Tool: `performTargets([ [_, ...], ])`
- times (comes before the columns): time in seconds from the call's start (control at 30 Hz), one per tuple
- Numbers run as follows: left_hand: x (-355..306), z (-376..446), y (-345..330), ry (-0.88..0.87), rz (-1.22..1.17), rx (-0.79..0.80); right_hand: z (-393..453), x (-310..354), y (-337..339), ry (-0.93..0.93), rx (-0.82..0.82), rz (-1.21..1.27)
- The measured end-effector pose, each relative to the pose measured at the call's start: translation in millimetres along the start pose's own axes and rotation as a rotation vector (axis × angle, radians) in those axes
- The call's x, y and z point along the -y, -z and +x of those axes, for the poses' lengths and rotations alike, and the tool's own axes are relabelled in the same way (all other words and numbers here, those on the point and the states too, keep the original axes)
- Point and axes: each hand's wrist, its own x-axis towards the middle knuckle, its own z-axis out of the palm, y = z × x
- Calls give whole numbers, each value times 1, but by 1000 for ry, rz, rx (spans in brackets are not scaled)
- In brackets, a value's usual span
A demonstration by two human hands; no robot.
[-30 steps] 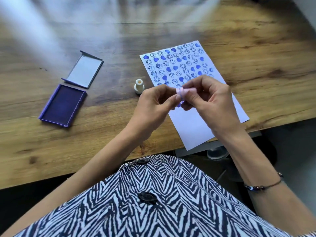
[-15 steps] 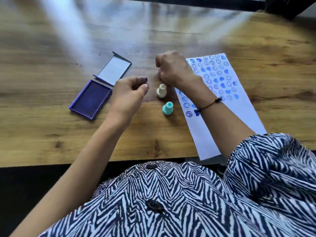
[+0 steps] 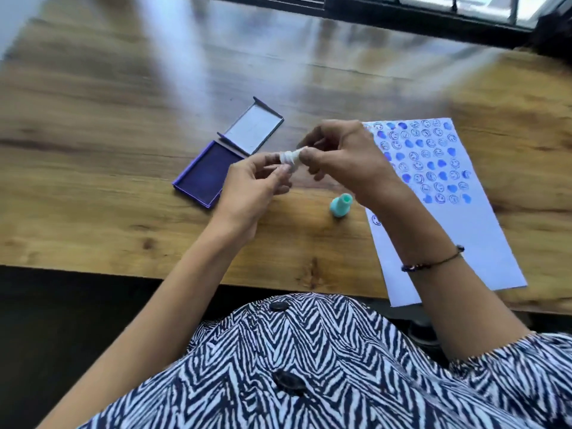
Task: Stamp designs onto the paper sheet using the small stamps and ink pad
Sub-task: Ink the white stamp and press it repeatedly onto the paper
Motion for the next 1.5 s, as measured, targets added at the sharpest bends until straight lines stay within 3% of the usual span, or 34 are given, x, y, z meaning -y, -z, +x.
performTargets([
  [0.13, -1, -6, 24, -65, -48, -81, 1, 8, -25, -1, 133, 165],
  [0.3, 1, -16, 63, -42, -179, -166, 8, 27, -61, 191, 172, 101],
  [0.43, 5, -22, 94, -33, -242, -325, 20, 39, -80, 434, 86, -211],
  [0.67, 13, -26, 113, -23, -283, -510, 19, 40, -119, 773, 341, -716],
  [0.93, 6, -20, 117, -44, -346, -603, 19, 50, -126, 890, 403, -953],
  [1.13, 2, -24, 108, -66, -320, -583, 11, 51, -120, 721, 385, -883],
  [1.2, -1, -23, 98, -87, -303, -540, 3, 48, -106, 597, 270, -664],
  [1.27, -5, -22, 82, -128, -239, -452, -9, 42, -79, 472, 49, -332],
  [1.37, -8, -26, 36, -182, -122, -207, -31, 12, -14, 276, -250, -65],
  [1.5, -2, -37, -43, -209, 95, 249, -66, -52, 63, -98, -421, 56],
])
